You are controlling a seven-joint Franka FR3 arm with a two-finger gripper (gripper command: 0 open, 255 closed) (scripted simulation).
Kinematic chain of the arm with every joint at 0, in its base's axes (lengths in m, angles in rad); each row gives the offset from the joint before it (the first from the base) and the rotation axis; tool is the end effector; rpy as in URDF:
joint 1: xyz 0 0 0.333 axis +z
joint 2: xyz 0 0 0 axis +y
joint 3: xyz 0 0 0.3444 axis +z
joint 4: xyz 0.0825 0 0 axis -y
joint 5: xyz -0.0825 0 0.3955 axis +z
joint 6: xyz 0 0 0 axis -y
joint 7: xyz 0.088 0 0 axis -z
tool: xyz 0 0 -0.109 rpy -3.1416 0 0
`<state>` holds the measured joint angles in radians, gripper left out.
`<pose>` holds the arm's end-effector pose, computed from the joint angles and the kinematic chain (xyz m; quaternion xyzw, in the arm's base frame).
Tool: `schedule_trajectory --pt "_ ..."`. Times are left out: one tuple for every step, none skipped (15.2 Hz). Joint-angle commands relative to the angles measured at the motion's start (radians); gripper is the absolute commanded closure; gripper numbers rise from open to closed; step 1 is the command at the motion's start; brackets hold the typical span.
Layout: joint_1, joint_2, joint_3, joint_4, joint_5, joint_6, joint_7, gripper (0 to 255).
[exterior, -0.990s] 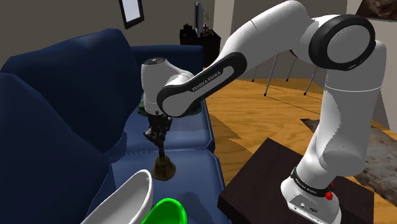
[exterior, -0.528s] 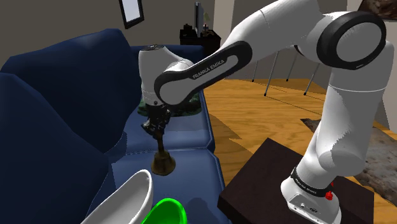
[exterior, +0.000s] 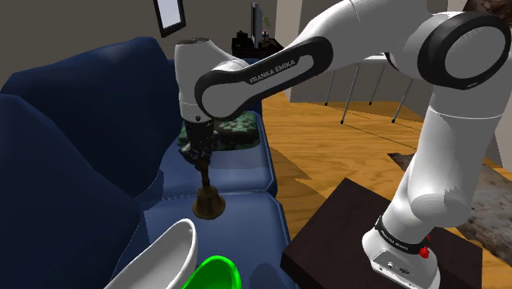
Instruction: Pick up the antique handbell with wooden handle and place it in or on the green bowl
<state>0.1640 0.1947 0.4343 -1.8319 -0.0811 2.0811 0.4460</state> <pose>0.5319 0.3392 0.4614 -0.9953 -0.0894 -0.0296 0.0223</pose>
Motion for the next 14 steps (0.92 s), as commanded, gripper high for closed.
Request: schedule_trajectory --pt "-0.002 -0.01 0.001 0.019 0.006 -0.028 -0.005 255" --pt "-0.002 -0.014 0.001 0.028 0.008 -0.04 -0.006 255" --pt "-0.003 -0.017 0.002 0.038 0.01 -0.053 -0.008 255" --pt "-0.003 -0.02 0.002 0.048 0.011 -0.066 -0.009 255" --pt "-0.003 -0.023 0.002 0.058 0.013 -0.078 -0.01 255" --pt "-0.003 -0.025 0.003 0.068 0.014 -0.091 -0.011 255" --pt "-0.003 -0.028 0.003 0.079 0.016 -0.104 -0.011 255" --pt "-0.003 -0.03 0.003 0.09 0.017 -0.116 -0.012 255" --pt "-0.003 -0.032 0.004 0.101 0.018 -0.129 -0.013 255" --pt "-0.003 -0.032 0.004 0.101 0.018 -0.13 -0.013 255" --pt "0.008 -0.041 0.012 0.099 0.02 -0.136 0.006 255" --pt "0.019 -0.05 0.021 0.098 0.021 -0.144 0.025 255" --pt "0.03 -0.058 0.029 0.098 0.022 -0.151 0.045 255" --pt "0.041 -0.064 0.038 0.1 0.023 -0.159 0.065 255"
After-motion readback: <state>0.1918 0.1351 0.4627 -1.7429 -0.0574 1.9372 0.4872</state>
